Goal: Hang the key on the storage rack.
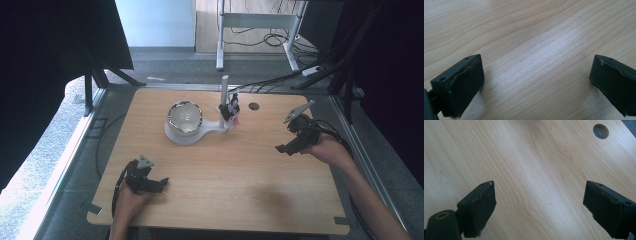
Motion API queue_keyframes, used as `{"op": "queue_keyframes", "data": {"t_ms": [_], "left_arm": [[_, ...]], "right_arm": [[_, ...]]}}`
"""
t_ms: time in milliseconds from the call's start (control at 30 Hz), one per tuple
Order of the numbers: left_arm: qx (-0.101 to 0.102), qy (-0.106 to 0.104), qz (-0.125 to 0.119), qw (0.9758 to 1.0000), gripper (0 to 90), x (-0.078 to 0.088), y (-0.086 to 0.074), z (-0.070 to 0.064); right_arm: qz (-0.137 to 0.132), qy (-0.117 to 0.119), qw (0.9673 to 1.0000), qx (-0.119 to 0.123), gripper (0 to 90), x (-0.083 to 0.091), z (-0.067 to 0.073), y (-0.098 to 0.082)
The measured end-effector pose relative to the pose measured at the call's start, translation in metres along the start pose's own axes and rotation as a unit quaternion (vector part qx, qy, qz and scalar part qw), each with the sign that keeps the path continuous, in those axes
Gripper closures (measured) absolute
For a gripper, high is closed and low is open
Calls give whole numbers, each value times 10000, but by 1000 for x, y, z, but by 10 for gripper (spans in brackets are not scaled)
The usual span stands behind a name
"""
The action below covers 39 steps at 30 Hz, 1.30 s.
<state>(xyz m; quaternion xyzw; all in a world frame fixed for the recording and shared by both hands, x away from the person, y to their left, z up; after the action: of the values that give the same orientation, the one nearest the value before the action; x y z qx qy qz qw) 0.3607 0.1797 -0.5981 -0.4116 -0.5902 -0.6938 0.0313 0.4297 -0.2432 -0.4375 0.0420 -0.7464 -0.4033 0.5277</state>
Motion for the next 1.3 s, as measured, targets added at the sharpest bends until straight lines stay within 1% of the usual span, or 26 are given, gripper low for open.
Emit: {"op": "queue_keyframes", "data": {"t_ms": [67,233,333,367,567,633,733,767,833,900,967,1033,1133,1233,1300], "left_arm": [[-2,7,-2,10000,0,0,0,0],[-23,-1,15,10000,0,0,0,0],[-10,9,0,10000,0,0,0,0],[12,9,0,10000,0,0,0,0],[-2,4,12,10000,0,0,0,0],[-4,4,13,10000,0,0,0,0],[-3,5,12,10000,0,0,0,0],[-4,6,15,10000,0,0,0,0],[-4,6,12,10000,0,0,0,0],[1,8,10,10000,0,0,0,0],[0,8,11,10000,0,0,0,0],[1,9,11,10000,0,0,0,0],[0,9,11,10000,0,0,0,0],[1,10,11,10000,0,0,0,0],[1,8,8,10000,0,0,0,0]], "right_arm": [[-76,-7,10000,-47,97,-1,2,-4],[-163,-186,9996,-95,90,-7,4,-18],[-258,-189,9993,-169,85,-12,8,-27],[-291,-209,9992,-196,85,-13,9,-30],[-428,-366,9977,-382,75,-21,13,-53],[-497,-450,9968,-446,74,-25,14,-61],[-623,-427,9949,-663,74,-31,19,-72],[-661,-465,9941,-728,74,-34,21,-77],[-642,-438,9935,-826,73,-40,25,-86],[-681,-476,9923,-914,73,-46,28,-94],[-678,-531,9914,-984,73,-52,29,-103],[-681,-661,9901,-1029,70,-58,30,-111],[-715,-726,9876,-1190,69,-66,32,-121],[-654,-824,9867,-1239,67,-74,36,-132],[-751,-814,9847,-1344,62,-76,39,-134]]}}
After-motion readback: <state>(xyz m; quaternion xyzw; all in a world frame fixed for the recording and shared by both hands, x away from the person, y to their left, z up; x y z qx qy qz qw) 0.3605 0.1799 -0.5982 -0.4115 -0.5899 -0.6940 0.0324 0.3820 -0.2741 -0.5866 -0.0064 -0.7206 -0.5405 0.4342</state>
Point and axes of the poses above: each handheld gripper's, and its own axes: x roughly backward along the jaws, y roughly out of its top, z roughly to its left, the point moved 10 cm from there along -x, roughly forward along the jaws, and after that the axes turned 11 degrees about -z, right-handed, at the moved point
